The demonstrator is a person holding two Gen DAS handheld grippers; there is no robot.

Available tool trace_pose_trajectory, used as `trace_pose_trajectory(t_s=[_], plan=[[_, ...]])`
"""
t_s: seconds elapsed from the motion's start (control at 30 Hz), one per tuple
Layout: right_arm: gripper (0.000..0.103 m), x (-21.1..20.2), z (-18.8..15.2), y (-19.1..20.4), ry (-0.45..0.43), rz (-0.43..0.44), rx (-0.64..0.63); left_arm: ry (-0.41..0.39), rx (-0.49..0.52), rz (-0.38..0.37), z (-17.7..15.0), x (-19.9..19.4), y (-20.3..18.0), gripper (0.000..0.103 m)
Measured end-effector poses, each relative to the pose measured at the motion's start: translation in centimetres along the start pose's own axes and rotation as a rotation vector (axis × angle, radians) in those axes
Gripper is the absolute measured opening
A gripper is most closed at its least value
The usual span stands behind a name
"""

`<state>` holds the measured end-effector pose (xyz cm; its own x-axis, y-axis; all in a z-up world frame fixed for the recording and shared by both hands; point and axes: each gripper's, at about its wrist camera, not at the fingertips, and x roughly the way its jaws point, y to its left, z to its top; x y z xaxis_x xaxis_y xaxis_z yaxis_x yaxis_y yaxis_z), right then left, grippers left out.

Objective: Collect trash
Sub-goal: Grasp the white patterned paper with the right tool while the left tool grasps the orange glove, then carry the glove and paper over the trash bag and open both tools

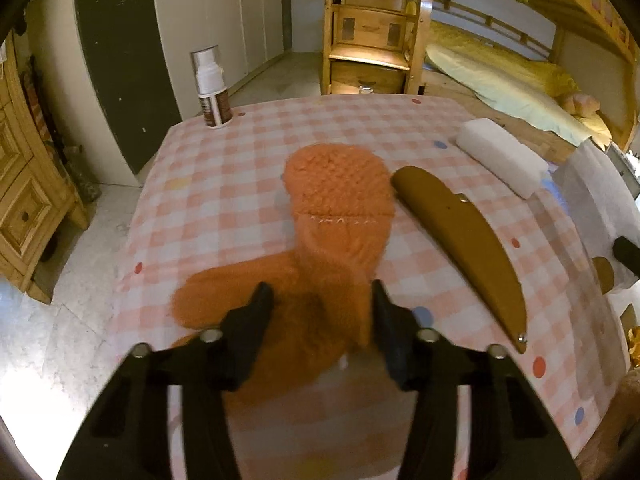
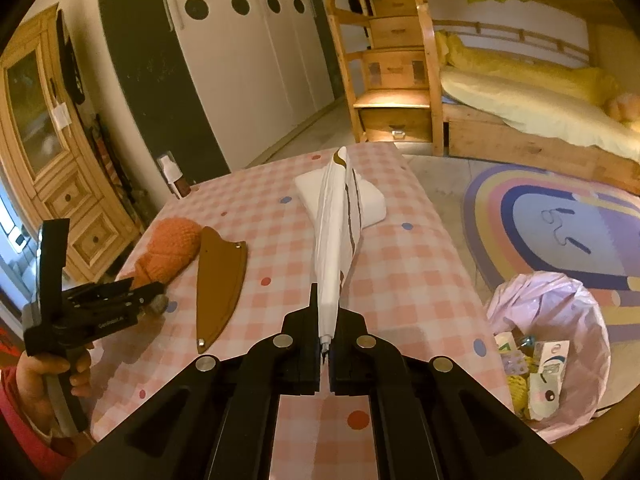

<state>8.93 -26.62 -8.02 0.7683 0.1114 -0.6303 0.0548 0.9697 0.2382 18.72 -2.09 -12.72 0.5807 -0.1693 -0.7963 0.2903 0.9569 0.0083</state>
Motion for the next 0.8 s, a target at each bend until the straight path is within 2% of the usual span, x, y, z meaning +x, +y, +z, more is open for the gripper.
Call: trace_pose_trajectory(t_s=[0.13, 0.2, 0.27, 0.37, 0.47, 0.57, 0.8], plan=[[0.002, -0.5, -0.1, 0.1, -0.018, 0.017, -0.006, 0.013, 0.006, 0.018, 0.3, -0.3, 0.7, 0.017], [0.002, -0.9, -0.1, 0.0, -0.033, 0.029, -0.001, -0.002, -0.023, 0.003, 0.3, -1.7, 0.8, 0.016], [0.002, -1.4, -0.1, -0.2, -0.047, 0.043, 0.009, -0.062, -0.041, -0.042, 0.2, -4.7, 0.2, 0.016], [0.002, -2.2, 0.2, -0.4, -0.049, 0.062, 0.033, -0.125, -0.031, -0.072, -0.2, -7.9, -1.4, 0.016], [0.002, -3.6, 0.3, -0.5, -0.052, 0.058, 0.034, -0.182, 0.035, -0.073, -0.5, -10.9, -4.2, 0.016], [0.002, -5.7, 0.5, -1.5, -0.06, 0.035, 0.032, -0.205, 0.091, -0.089, -0.3, -12.2, -6.9, 0.016], [0.002, -9.4, -0.3, -6.3, -0.064, -0.087, 0.064, -0.224, 0.242, -0.179, -0.1, -12.2, -15.6, 0.016]])
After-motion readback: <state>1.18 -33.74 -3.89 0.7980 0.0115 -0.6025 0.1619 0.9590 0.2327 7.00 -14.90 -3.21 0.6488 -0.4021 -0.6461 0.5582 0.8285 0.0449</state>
